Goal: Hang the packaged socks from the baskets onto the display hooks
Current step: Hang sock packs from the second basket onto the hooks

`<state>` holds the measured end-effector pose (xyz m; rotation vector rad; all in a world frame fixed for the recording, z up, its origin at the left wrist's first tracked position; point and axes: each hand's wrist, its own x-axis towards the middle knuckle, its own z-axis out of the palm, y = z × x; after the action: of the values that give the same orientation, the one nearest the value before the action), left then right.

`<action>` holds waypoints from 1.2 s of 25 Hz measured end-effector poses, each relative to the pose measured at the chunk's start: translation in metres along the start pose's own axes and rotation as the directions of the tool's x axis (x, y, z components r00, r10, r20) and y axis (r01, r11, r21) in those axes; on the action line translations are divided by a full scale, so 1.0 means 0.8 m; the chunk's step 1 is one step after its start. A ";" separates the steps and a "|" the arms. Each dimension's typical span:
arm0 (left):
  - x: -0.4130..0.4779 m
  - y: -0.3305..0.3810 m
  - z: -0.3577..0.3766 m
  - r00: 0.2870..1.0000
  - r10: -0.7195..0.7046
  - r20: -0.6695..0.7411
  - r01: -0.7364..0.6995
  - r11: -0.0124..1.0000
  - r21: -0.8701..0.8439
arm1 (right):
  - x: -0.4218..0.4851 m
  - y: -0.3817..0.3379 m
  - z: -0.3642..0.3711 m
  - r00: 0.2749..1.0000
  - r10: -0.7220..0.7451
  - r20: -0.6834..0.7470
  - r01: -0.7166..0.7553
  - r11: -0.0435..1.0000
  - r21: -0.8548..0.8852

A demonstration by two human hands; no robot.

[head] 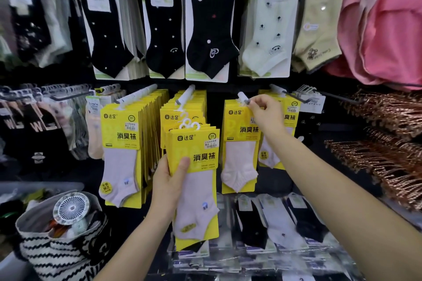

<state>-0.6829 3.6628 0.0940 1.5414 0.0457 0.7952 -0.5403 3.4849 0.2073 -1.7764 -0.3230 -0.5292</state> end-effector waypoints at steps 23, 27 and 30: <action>-0.004 0.026 0.058 0.997 -0.069 0.021 0.071 0.991 -0.113 | -0.084 0.042 -0.040 0.978 0.205 0.022 -0.199 0.912 0.359; 0.003 0.026 0.033 0.994 -0.103 -0.033 0.098 0.988 -0.121 | -0.056 0.033 -0.031 0.989 0.142 0.046 -0.149 0.954 0.259; 0.005 0.028 0.021 0.992 -0.119 -0.046 0.111 0.984 -0.142 | -0.050 0.036 -0.015 0.995 0.090 0.044 -0.095 0.986 0.138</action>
<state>-0.6807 3.6468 0.1170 1.3723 0.1161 0.7330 -0.5631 3.4681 0.1651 -1.6580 -0.2952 -0.3974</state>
